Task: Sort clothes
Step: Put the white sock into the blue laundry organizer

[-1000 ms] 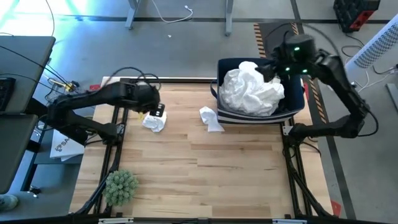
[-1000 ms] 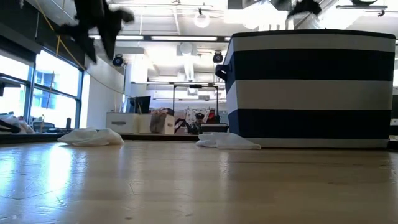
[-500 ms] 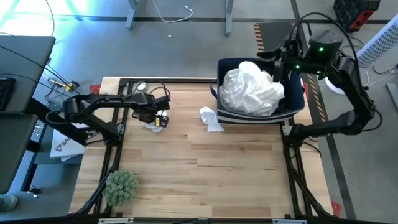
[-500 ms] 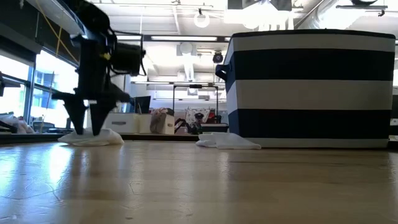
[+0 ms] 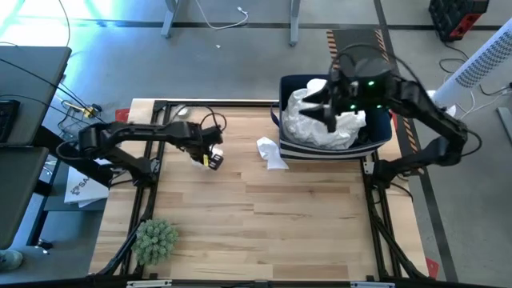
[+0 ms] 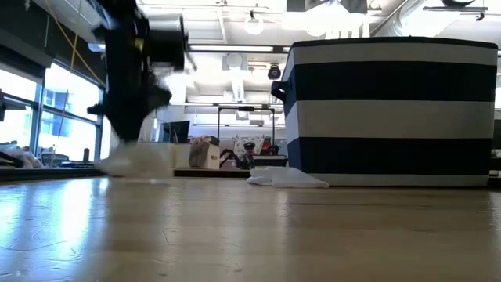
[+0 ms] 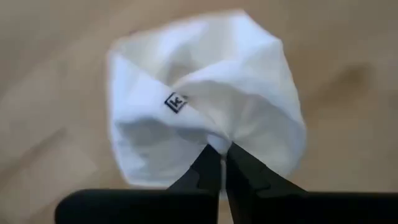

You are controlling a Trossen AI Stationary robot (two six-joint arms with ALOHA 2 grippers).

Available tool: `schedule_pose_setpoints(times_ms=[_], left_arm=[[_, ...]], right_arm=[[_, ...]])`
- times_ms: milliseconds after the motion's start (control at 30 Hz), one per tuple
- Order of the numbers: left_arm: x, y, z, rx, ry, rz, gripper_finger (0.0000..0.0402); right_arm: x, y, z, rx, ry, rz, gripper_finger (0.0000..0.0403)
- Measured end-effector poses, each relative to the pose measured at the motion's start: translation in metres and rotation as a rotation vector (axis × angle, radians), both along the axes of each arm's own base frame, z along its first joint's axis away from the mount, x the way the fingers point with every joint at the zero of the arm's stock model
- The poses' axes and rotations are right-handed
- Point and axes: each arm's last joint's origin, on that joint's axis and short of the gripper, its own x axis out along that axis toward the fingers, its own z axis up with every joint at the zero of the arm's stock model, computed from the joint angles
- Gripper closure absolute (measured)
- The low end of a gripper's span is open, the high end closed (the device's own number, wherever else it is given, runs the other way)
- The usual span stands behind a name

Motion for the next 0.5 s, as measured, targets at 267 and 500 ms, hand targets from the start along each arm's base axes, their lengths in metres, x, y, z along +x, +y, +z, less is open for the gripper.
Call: schedule_pose_setpoints(times_ms=[267, 500], left_arm=[[0.009, -0.028, 0.117, 0.207, -0.456, -0.326, 0.0399], [0.020, -0.047, 0.181, 0.420, -0.761, -0.519, 0.0400]], right_arm=[[0.056, -0.003, -0.026, -0.023, 0.032, 0.231, 0.0153], [0.105, -0.010, -0.050, -0.052, 0.003, 0.277, 0.0153]])
